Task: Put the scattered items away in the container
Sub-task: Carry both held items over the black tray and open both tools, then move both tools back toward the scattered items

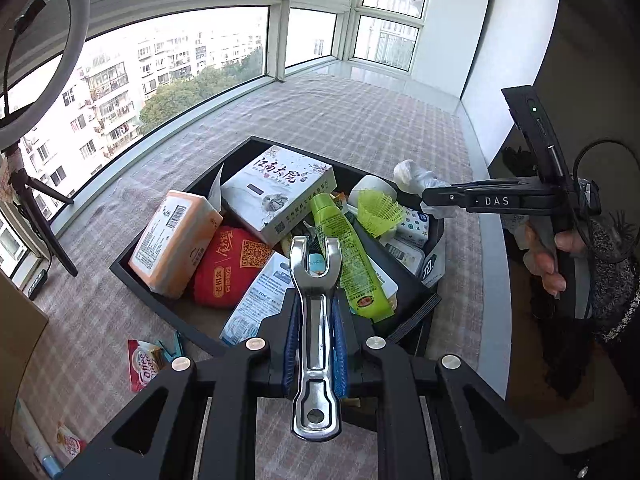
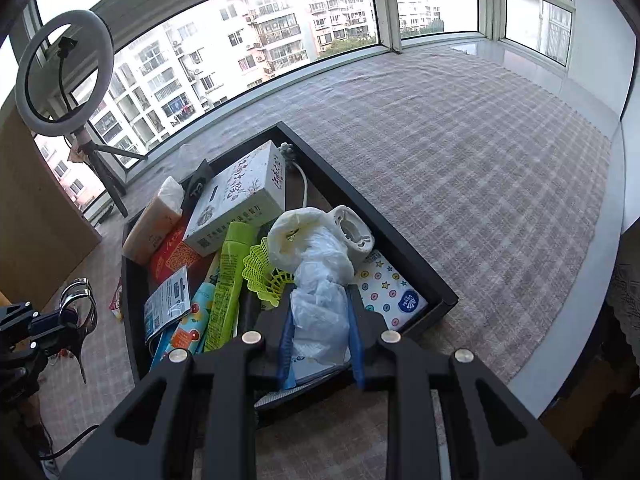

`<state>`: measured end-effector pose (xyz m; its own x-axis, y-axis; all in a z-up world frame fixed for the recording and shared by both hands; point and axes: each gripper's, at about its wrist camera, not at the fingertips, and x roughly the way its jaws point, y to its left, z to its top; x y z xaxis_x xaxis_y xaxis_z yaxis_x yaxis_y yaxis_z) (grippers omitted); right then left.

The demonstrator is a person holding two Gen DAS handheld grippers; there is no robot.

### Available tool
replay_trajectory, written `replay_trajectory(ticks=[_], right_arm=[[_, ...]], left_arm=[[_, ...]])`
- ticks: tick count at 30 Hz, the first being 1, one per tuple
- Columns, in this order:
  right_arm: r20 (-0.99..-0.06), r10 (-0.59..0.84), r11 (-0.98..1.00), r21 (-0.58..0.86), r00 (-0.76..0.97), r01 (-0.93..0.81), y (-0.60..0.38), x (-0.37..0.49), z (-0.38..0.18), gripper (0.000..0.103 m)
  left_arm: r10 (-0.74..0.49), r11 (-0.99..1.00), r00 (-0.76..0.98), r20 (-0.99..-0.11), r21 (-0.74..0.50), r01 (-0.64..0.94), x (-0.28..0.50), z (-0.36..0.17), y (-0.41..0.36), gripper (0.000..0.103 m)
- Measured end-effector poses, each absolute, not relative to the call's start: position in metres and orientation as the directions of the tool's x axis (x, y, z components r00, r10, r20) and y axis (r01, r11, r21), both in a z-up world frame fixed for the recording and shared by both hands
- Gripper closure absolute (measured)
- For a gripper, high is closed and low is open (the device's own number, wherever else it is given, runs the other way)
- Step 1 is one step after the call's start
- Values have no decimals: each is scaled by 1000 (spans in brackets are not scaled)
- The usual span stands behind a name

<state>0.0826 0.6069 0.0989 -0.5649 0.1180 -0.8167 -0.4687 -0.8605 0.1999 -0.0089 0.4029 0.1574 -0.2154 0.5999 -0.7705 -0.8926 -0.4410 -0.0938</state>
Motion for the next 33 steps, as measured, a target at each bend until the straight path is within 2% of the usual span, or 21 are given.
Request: replay_trajectory(ticks=[1,2,3,4,12,19,25,33], right_arm=[[-825,118,-863,190,-553,-468,607,79,97,72],[-829,138,-857,174,-542,-484,608,77,97,67],[-821,155,-850,172,-550,-497,608,80,100,59],[-808,162,-845,183,-566,-503,608,83,104,58],[-771,167,-853,200,-615,-482,604,81,128,58],[-765,90,-893,222,-638,-391,575,61,134,58],[-770,-41,-938,249,-637,-241,522,37,128,58],[-800,-212,-970,240,-561,23,419,-22,111,58]], left_arm=[[581,-458,-236,-779,-74,-886,-10,157,408,59],[568,-478,-256,-782,-60,-876,-13,158,412,39],[577,-480,-265,-772,-58,-875,-13,161,411,40],[584,-481,-273,-764,-55,-875,-13,163,409,40],[561,-522,-329,-760,-16,-853,-24,169,369,40],[499,-621,-389,-775,-7,-784,-35,156,288,40],[376,-770,-446,-813,-6,-638,-37,130,181,42],[211,-931,-467,-859,-30,-365,-38,95,56,53]])
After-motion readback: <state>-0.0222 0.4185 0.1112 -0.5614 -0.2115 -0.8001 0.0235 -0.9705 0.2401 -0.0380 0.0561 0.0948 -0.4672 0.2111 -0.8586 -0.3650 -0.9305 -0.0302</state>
